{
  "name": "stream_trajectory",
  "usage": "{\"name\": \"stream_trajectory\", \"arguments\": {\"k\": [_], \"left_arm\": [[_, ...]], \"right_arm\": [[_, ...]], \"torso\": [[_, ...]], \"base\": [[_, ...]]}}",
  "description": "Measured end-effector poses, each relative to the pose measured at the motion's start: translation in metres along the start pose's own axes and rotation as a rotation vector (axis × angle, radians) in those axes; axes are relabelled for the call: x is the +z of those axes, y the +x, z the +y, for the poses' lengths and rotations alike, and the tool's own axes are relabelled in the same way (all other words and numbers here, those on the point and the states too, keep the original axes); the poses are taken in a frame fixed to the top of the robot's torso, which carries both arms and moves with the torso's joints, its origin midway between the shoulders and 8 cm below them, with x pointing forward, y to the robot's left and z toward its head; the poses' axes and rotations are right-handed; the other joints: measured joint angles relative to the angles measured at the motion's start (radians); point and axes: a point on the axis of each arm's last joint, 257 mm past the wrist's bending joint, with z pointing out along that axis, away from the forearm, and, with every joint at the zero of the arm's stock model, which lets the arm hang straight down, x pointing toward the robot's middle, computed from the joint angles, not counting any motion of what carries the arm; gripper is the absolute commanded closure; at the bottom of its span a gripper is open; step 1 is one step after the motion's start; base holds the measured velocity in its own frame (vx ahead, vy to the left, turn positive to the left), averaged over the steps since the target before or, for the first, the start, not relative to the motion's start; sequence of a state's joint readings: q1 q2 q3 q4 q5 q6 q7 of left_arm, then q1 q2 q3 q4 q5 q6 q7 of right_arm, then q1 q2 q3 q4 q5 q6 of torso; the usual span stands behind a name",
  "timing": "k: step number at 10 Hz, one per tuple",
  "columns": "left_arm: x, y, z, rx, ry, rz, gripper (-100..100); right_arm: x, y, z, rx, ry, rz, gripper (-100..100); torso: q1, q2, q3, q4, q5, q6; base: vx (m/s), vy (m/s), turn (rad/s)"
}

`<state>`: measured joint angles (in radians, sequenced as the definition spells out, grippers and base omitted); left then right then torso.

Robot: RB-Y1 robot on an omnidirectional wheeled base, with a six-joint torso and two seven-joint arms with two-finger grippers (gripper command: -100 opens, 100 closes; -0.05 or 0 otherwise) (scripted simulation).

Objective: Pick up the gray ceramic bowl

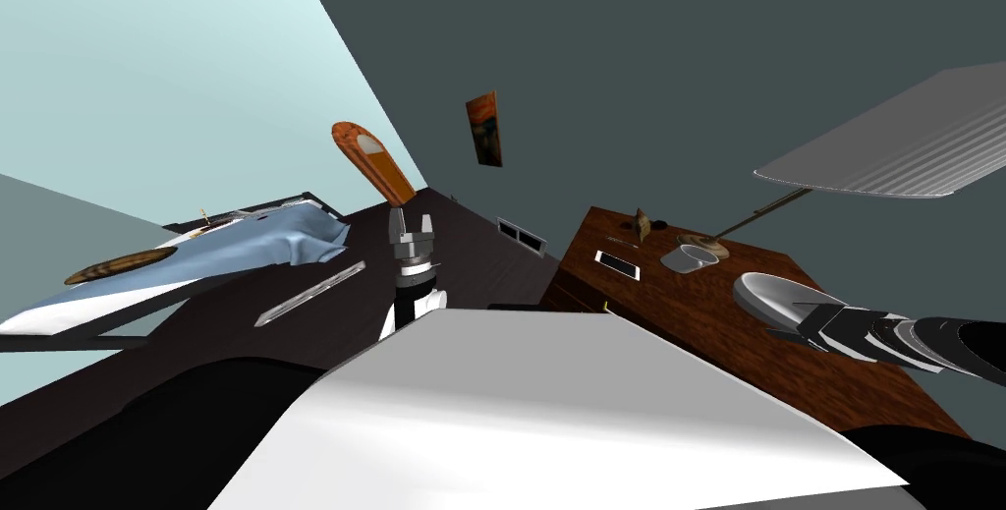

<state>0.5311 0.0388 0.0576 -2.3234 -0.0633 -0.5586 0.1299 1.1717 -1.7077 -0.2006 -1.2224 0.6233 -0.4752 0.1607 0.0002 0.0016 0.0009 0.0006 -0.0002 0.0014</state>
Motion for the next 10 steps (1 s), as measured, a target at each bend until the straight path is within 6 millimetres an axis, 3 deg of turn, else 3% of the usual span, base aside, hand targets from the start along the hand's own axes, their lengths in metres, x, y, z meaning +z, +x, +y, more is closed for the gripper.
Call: {"name": "stream_trajectory", "arguments": {"k": [8, 10], "left_arm": [[0.0, 0.0, 0.0, 0.0, 0.0, 0.0, 0], [0.0, 0.0, 0.0, 0.0, 0.0, 0.0, 0]], "right_arm": [[0.0004, -0.0012, 0.0, -0.003, -0.001, -0.001, -100], [0.0021, 0.0086, 0.008, 0.007, 0.001, 0.005, -100]], "torso": [[-0.002, 0.001, 0.001, 0.0, -0.001, 0.0], [-0.002, 0.002, 0.001, 0.001, -0.001, 0.0]], "base": [[-0.001, -0.001, 0.003], [-0.005, -0.006, 0.019]]}}
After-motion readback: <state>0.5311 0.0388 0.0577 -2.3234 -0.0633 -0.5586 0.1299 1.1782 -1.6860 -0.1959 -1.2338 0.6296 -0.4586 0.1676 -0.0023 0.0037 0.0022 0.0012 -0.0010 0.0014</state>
